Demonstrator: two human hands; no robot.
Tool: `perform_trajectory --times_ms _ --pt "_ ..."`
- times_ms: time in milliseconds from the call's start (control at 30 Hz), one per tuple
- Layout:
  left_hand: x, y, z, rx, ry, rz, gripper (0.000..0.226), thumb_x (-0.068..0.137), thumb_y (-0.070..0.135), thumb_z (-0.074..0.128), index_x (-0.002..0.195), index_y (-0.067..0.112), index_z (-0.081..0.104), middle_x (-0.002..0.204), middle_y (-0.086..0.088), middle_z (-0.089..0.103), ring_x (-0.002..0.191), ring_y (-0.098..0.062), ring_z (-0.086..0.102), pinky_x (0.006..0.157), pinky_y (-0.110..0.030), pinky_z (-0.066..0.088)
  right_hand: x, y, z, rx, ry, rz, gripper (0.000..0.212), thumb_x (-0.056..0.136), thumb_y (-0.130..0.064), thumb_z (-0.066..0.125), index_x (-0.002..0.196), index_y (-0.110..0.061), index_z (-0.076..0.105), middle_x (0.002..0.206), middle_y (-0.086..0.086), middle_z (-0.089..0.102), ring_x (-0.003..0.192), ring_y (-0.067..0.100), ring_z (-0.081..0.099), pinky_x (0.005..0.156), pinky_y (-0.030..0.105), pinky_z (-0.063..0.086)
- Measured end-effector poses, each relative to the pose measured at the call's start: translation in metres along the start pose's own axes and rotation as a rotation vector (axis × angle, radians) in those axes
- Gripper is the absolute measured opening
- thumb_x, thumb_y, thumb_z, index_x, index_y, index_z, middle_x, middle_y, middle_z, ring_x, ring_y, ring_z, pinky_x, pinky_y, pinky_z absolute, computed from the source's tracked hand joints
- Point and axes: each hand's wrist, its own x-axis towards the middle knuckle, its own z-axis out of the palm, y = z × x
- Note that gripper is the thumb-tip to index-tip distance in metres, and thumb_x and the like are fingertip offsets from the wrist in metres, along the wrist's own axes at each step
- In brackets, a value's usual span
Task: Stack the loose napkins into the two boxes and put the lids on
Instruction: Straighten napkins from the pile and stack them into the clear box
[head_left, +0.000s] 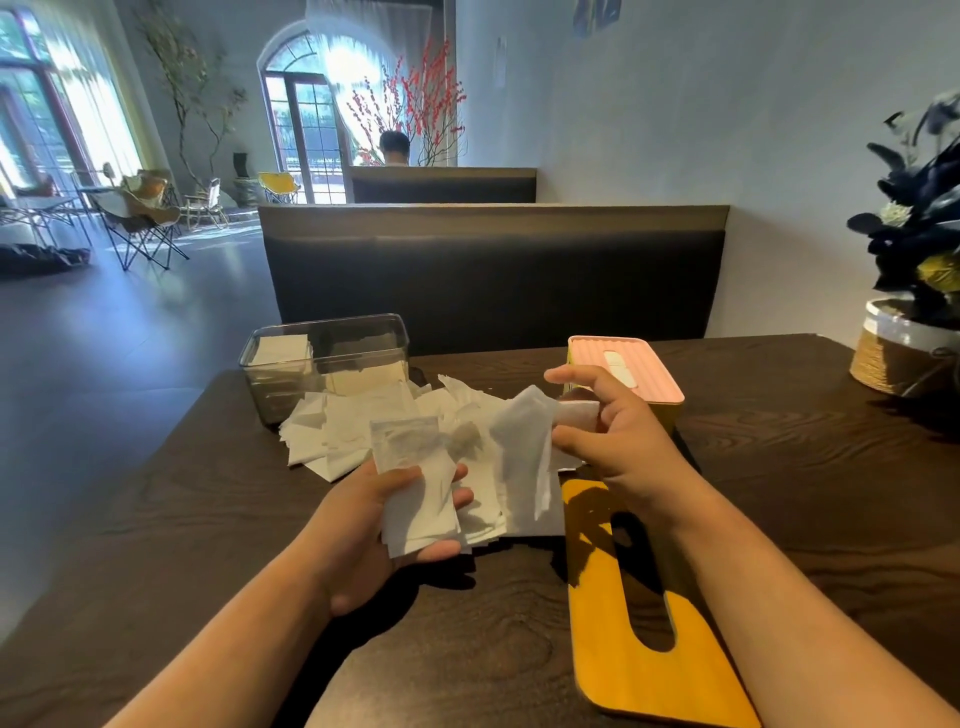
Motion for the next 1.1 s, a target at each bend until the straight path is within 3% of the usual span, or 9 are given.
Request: perform_trajectory --times_ms 167,300,433,600,700,800,900,1033,1100 --pt "-0.002 0.006 -0.005 -0.017 0.050 0.012 0.027 0.112 0.019 0.041 0.134 0.029 0.053 0.123 -0.010 0.077 0.111 -0.033 0.075 0.072 -0.048 0.065 0.002 -0.035 0.002 0.024 -0.084 -0.007 0.052 0.084 -0.005 0.082 0.121 -0.037 0.066 0.110 -0.010 0.069 0.102 0.021 0.071 0.073 0.035 0.064" --pt "-0.001 0.010 -0.010 -0.009 0.091 0.047 0.028 0.112 0.019 0.038 0.133 0.027 0.055 0.121 -0.009 0.078 0.111 -0.030 0.076 0.090 -0.054 0.058 0.013 -0.056 0.017 0.109 -0.141 -0.026 0.050 0.077 -0.016 0.084 0.122 -0.032 0.067 0.109 -0.004 0.074 0.103 0.023 0.074 0.083 0.038 0.064" --pt "0.000 0.017 -0.022 -0.030 0.148 0.076 0.031 0.112 0.018 0.039 0.135 0.020 0.059 0.118 -0.012 0.078 0.107 -0.030 0.077 0.090 -0.053 0.059 0.030 -0.064 0.041 0.185 -0.174 -0.045 0.041 0.087 -0.003 0.079 0.117 -0.029 0.070 0.107 -0.003 0.076 0.104 0.024 0.074 0.083 0.039 0.064" --pt "0.003 0.026 -0.037 -0.092 0.292 0.098 0.030 0.108 0.016 0.049 0.135 0.024 0.060 0.131 -0.014 0.070 0.109 -0.041 0.072 0.075 -0.056 0.065 0.056 -0.033 0.067 -0.031 -0.302 0.078 0.040 0.085 -0.015 0.086 0.117 -0.033 0.071 0.113 -0.008 0.072 0.103 0.019 0.072 0.084 0.043 0.065" --pt "0.008 0.027 -0.041 -0.061 0.343 0.110 0.030 0.108 0.014 0.050 0.133 0.026 0.061 0.135 -0.014 0.066 0.114 -0.038 0.069 0.079 -0.054 0.064 0.074 -0.006 0.070 -0.287 -0.307 0.128 0.037 0.087 -0.022 0.085 0.113 -0.040 0.067 0.118 -0.010 0.066 0.102 0.018 0.069 0.075 0.040 0.067" --pt "0.012 0.021 -0.041 -0.033 0.372 0.179 0.032 0.107 0.012 0.053 0.137 0.021 0.059 0.132 -0.015 0.068 0.109 -0.037 0.071 0.075 -0.051 0.065 0.089 0.007 0.066 -0.568 -0.241 0.053 0.039 0.092 -0.016 0.078 0.116 -0.041 0.061 0.126 -0.009 0.062 0.103 0.015 0.064 0.068 0.025 0.064" --pt "0.016 0.016 -0.041 0.001 0.394 0.232 0.033 0.106 0.012 0.056 0.139 0.014 0.058 0.127 -0.015 0.070 0.104 -0.038 0.073 0.072 -0.049 0.065 0.098 0.007 0.063 -0.687 -0.206 -0.021 0.039 0.094 -0.021 0.077 0.118 -0.042 0.055 0.118 -0.011 0.062 0.096 0.009 0.061 0.079 0.023 0.058" --pt "0.020 0.016 -0.040 0.011 0.391 0.235 0.027 0.107 0.013 0.056 0.133 0.019 0.058 0.127 -0.013 0.069 0.103 -0.034 0.073 0.076 -0.050 0.064 0.107 0.002 0.058 -0.735 -0.182 -0.096 0.037 0.097 -0.025 0.074 0.116 -0.046 0.050 0.107 -0.015 0.057 0.088 0.003 0.057 0.075 0.018 0.050" --pt "0.020 0.018 -0.040 0.060 0.376 0.183 0.040 0.104 0.018 0.062 0.143 0.024 0.053 0.138 -0.008 0.063 0.119 -0.030 0.066 0.094 -0.050 0.060 0.107 0.000 0.056 -0.695 -0.154 -0.124 0.038 0.098 -0.022 0.072 0.120 -0.045 0.051 0.106 -0.016 0.057 0.090 0.004 0.059 0.074 0.016 0.049"
